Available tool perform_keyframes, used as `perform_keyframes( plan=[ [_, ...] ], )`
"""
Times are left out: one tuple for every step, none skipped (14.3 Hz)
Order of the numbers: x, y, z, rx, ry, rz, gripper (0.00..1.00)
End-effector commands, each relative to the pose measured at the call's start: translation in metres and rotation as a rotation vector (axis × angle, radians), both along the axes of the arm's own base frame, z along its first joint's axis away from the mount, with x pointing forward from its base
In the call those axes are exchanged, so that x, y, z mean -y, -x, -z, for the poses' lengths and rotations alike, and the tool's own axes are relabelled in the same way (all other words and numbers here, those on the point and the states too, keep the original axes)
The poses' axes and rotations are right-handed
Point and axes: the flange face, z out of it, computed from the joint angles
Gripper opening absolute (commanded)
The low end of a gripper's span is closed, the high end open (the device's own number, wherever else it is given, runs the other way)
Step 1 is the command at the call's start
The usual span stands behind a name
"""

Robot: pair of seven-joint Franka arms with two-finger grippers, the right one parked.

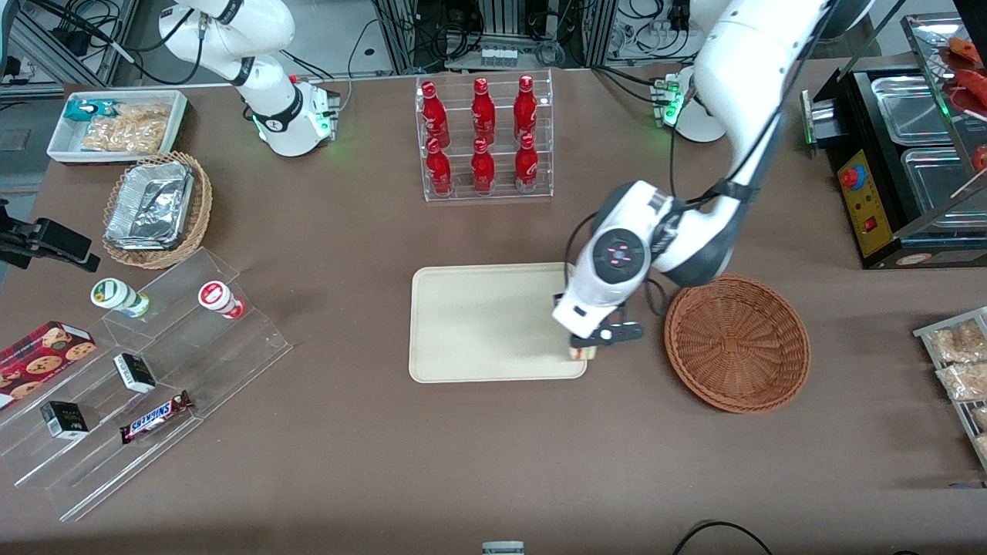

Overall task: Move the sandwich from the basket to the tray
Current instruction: 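Lift the sandwich and carry it with the left gripper to the cream tray, then lower the sandwich onto the tray and open the left gripper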

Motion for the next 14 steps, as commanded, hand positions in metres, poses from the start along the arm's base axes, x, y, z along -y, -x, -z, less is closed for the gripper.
perform_keyframes(
  plan=[
    [0.051,-0.002,0.010,0.020,-0.001,-0.040,0.00],
    [0.066,0.002,0.015,0.023,0.004,-0.052,0.00],
    [0.079,0.007,0.019,0.026,0.007,-0.060,0.00],
    [0.089,0.010,0.025,0.029,0.010,-0.070,0.00],
    [0.097,0.013,0.030,0.036,0.018,-0.080,0.00],
    [0.103,0.015,0.037,0.049,0.025,-0.089,0.00],
    [0.107,0.016,0.043,0.062,0.028,-0.099,0.00],
    [0.114,0.020,0.045,0.071,0.040,-0.102,0.00],
    [0.117,0.021,0.048,0.074,0.050,-0.106,0.01],
    [0.117,0.022,0.052,0.068,0.052,-0.111,0.01],
    [0.117,0.022,0.054,0.063,0.051,-0.122,0.04],
    [0.117,0.022,0.053,0.063,0.052,-0.130,0.18],
    [0.114,0.019,0.052,0.063,0.056,-0.126,0.73],
    [0.113,0.018,0.049,0.074,0.054,-0.111,1.00]
  ],
)
